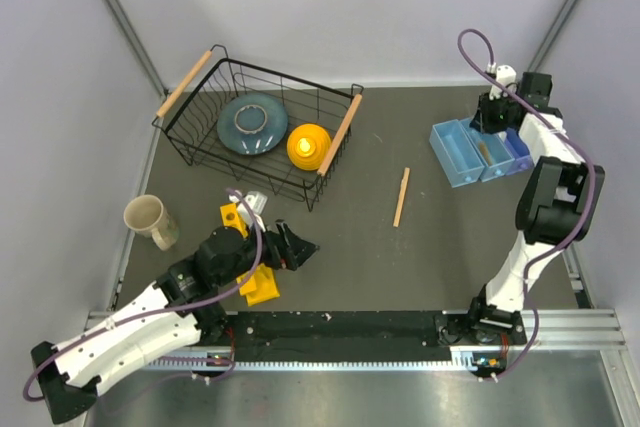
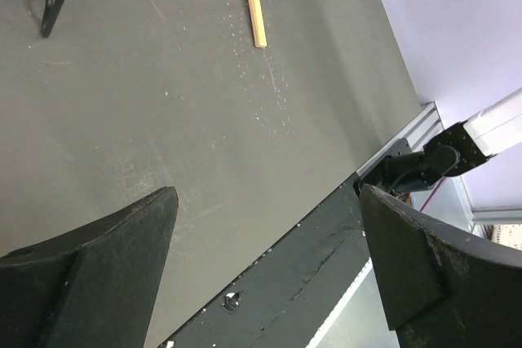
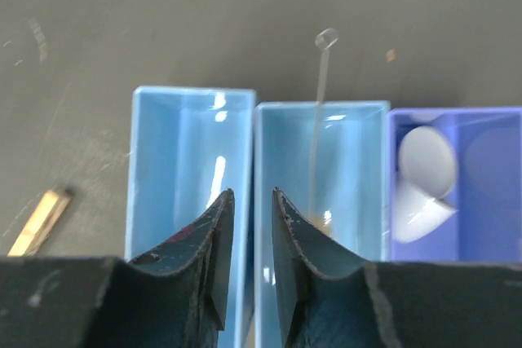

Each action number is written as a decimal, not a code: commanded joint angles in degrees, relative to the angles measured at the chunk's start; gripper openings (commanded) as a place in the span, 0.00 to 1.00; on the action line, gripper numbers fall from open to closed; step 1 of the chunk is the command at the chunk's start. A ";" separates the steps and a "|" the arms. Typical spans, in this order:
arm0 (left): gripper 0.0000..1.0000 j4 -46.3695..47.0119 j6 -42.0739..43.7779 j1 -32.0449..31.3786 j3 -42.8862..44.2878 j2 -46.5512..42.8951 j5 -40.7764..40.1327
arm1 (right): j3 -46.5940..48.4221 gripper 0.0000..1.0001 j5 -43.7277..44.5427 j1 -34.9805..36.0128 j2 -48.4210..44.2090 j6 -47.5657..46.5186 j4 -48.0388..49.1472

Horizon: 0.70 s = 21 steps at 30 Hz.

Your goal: Organize the chemistry lab equipment

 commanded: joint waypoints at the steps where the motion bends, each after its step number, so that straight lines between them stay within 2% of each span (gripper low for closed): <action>1: 0.99 3.43 -0.14 0.09 2.33 3.16 3.17 | -5.37 0.30 -11.28 -0.37 -10.72 1.07 1.37; 7: 0.99 3.43 1.09 -0.43 7.77 12.56 7.58 | -15.74 0.38 -21.66 -0.45 -19.26 6.69 1.54; 10: 0.99 3.26 2.32 -2.09 11.28 17.57 7.15 | -20.14 0.43 -25.80 -0.37 -23.83 9.15 1.63; 15: 0.99 0.63 4.78 -6.84 18.23 27.92 2.31 | -27.08 0.56 -29.77 -0.37 -30.59 11.27 1.72; 17: 0.99 -0.34 6.45 -9.57 22.54 31.54 -2.25 | -29.11 0.64 -31.35 -0.37 -32.18 11.98 2.07; 21: 0.99 -3.76 8.21 -12.21 30.53 44.17 -6.21 | -33.77 0.75 -29.96 -0.37 -35.70 10.14 2.77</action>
